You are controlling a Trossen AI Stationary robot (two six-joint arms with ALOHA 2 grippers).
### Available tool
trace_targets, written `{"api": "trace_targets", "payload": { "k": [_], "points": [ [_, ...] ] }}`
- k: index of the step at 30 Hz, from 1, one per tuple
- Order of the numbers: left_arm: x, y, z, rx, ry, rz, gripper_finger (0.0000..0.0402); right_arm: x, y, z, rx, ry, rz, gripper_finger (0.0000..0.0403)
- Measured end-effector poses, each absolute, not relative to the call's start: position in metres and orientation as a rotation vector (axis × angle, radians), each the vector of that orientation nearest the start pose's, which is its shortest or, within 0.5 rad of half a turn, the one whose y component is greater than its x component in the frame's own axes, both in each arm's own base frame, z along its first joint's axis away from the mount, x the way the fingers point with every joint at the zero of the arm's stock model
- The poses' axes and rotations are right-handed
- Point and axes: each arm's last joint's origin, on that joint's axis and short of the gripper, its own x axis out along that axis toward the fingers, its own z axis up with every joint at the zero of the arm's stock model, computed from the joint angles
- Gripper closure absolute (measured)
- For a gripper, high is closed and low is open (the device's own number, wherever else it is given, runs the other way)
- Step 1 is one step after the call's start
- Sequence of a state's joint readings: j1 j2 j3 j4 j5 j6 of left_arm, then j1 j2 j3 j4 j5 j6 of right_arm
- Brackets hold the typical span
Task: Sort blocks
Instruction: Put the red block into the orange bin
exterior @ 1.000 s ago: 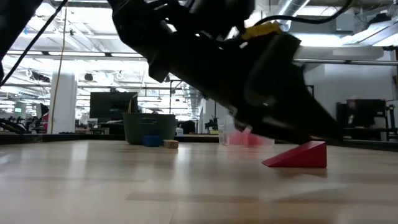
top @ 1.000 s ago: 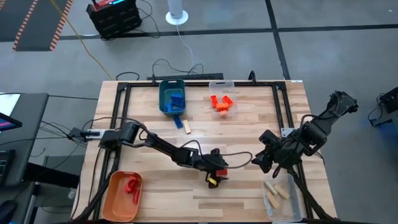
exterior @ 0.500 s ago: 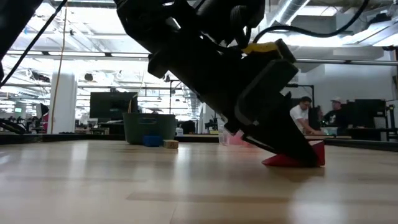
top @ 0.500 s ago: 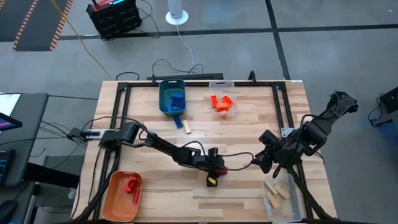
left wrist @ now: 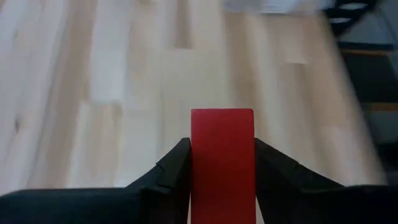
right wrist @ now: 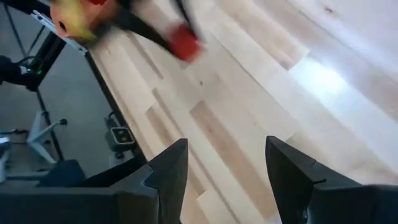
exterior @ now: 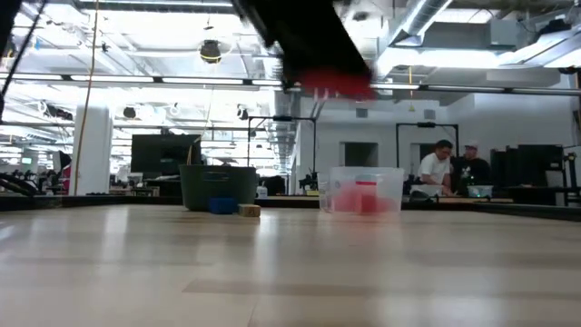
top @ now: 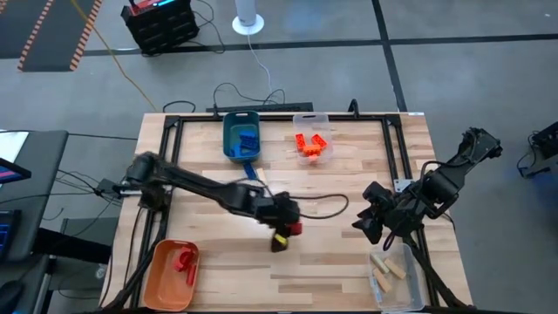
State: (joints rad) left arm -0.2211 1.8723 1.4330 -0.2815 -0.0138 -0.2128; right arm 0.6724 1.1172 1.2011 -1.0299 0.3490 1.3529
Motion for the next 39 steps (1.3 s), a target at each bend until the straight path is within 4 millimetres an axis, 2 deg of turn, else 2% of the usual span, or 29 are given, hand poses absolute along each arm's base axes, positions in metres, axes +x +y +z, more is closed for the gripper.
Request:
{"api": "trace_targets", "payload": {
  "k": [4,8,17,21,24,29,34,39],
  "points": [
    [0.360,-0.096,0.295,-0.268,0.814,-0.157,0.0279,0.162,0.115,0.344,0.751,0.828,-0.303,0.0198],
    [0.311,-0.110,0.321,-0.418,0.968,-0.137,0.0279,0.162,0.114,0.344,0.701,0.794,-0.312,0.0198],
    [0.206,-0.161,0.331,-0.575,1.430,0.084,0.0268,0.163,0.113,0.346,0.631,0.742,-0.322,0.0198],
    [0.169,-0.177,0.334,-0.602,1.522,0.199,0.0267,0.165,0.114,0.347,0.607,0.733,-0.297,0.0198],
    [0.151,-0.183,0.325,-0.623,1.551,0.322,0.0266,0.167,0.113,0.348,0.596,0.716,-0.280,0.0198],
    [0.134,-0.185,0.291,-0.657,1.579,0.506,0.0266,0.172,0.112,0.351,0.599,0.681,-0.261,0.0198],
    [0.118,-0.179,0.261,-0.729,1.564,0.566,0.0269,0.173,0.114,0.353,0.611,0.664,-0.240,0.0198],
    [0.102,-0.170,0.238,-0.815,1.550,0.548,0.0270,0.172,0.118,0.354,0.639,0.656,-0.223,0.0198]
  ]
}}
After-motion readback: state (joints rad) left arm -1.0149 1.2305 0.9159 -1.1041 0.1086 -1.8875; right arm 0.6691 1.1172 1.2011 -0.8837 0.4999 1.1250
